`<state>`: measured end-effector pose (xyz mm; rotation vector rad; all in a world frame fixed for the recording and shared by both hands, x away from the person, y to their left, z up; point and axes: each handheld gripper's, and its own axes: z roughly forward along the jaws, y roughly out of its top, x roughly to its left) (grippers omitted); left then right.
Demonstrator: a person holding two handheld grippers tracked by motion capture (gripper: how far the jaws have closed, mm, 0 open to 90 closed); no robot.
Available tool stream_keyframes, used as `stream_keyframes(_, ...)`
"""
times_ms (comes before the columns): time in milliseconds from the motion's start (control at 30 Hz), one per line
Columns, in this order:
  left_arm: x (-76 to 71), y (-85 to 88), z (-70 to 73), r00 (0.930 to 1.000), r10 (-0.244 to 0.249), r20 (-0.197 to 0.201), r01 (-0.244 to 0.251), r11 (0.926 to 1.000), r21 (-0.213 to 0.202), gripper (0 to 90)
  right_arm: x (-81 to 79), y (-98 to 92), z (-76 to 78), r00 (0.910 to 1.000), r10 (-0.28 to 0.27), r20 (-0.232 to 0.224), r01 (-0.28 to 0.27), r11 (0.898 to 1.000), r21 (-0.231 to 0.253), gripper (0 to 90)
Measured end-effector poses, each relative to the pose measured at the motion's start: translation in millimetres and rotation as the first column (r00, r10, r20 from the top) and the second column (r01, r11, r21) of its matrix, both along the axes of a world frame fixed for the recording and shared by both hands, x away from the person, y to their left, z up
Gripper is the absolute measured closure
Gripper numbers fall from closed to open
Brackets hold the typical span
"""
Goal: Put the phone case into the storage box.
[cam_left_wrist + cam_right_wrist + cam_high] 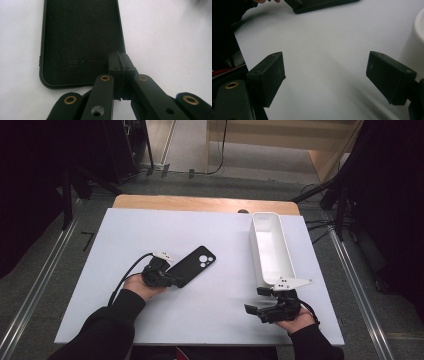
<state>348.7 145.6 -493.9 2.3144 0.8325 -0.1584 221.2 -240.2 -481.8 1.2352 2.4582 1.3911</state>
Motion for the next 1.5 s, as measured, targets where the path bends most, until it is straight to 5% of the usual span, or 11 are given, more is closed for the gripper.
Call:
stream_keyframes(200,-2.6,6.2,0.0,0.9999,0.010,0.003,-0.010,0.9999,-0.010,88.7,0.2,0.7,0.4,1.0000,0.003,-0.001,-0.003,1.000,-0.004,13.8)
stream_keyframes(533,-3.3,14.6,15.1,0.9990,0.040,-0.017,-0.042,0.9897,-0.137,58.8,0.3,0.6,0.2,1.0000,0.004,-0.001,-0.004,1.000,-0.004,13.8)
stream_keyframes(800,-16.7,18.8,28.5,0.9982,0.057,0.020,-0.052,0.9778,-0.203,36.3,0.4,0.6,0.2,1.0000,0.002,-0.002,-0.002,1.000,-0.001,13.8)
stream_keyframes(1100,-28.0,25.0,34.4,0.9962,0.062,0.061,-0.048,0.9771,-0.207,28.7,0.4,0.5,0.6,1.0000,0.002,-0.004,-0.002,1.000,0.000,13.8)
stream_keyframes(1500,-47.3,38.7,35.2,0.9969,0.053,0.057,-0.042,0.9813,-0.188,25.6,0.7,0.5,0.8,1.0000,0.002,-0.003,-0.002,1.000,-0.002,13.8)
